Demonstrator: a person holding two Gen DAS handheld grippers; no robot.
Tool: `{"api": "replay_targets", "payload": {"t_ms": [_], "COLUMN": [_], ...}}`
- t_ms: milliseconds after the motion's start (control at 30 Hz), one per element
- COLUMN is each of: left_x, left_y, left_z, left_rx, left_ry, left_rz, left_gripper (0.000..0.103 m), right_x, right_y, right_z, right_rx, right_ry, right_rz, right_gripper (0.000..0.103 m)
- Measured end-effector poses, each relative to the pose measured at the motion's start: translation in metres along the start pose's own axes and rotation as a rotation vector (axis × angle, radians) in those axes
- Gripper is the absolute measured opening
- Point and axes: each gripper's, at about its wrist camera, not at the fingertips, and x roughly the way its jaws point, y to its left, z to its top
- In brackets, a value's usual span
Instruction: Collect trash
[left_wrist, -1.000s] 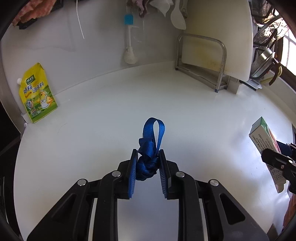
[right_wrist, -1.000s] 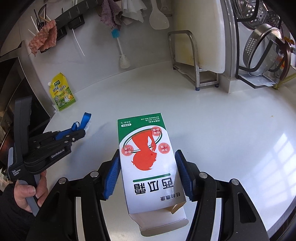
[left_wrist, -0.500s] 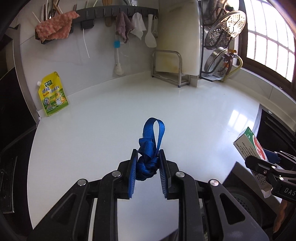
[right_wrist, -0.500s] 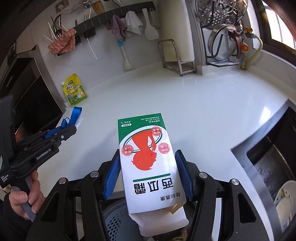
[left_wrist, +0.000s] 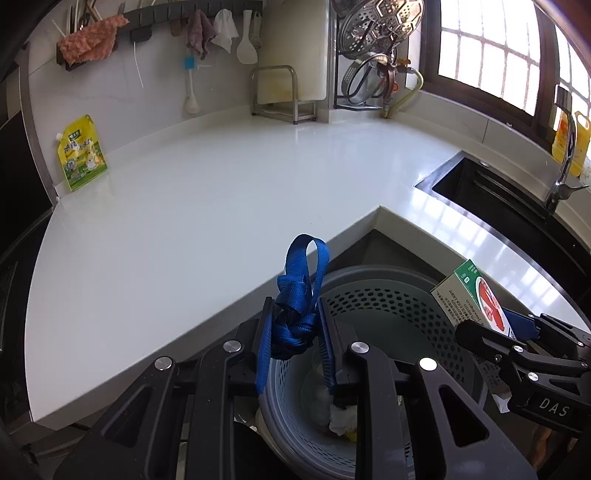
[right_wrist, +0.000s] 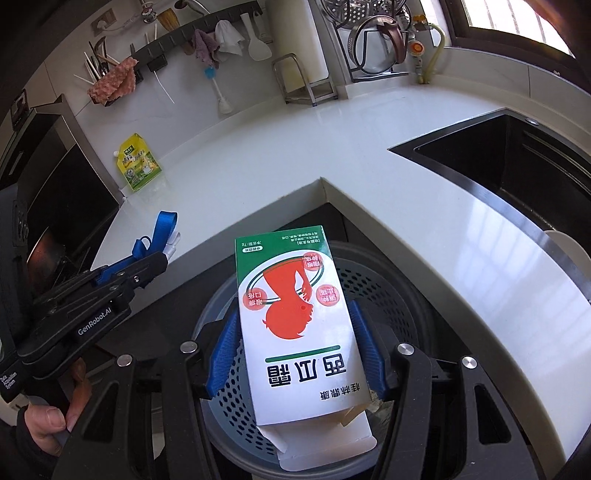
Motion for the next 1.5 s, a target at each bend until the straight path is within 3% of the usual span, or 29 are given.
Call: {"api": "replay_targets", "payload": {"t_ms": [333, 433, 567, 600, 1500], "left_x": [0.003, 0.0, -0.007, -0.009, -0.023], "left_y": [-0.008, -0.008, -0.008, -0.008, 0.005], "left_z": [-0.019, -0.02, -0.022, -0.023, -0.031], "left_rx": [-0.004, -0.004, -0.01, -0.011, -0.078], "left_ry": [0.052, 0.045, 0.028, 0.022, 0.006], "left_rz": [0.006, 0.009, 0.017, 0.018, 0.028], "left_gripper": [0.026, 0.032, 0.065, 0.066, 0.088], "right_x": [0.007, 0.003, -0.007, -0.009, -0.022], "right_y": [-0.003, -0.003, -0.004, -0.005, -0.004], "right_z": [-0.019, -0.021, -0.023, -0.023, -0.041], "right_rx": [0.01, 0.015, 0.024, 0.03, 0.046], "right_ry": [0.032, 0.029, -0.005, -0.012, -0.049], "right_rz": [0.0, 0.015, 0.019, 0.021, -0.02], "right_gripper": [0.056, 0.057, 0.075, 0.075, 0.075]}}
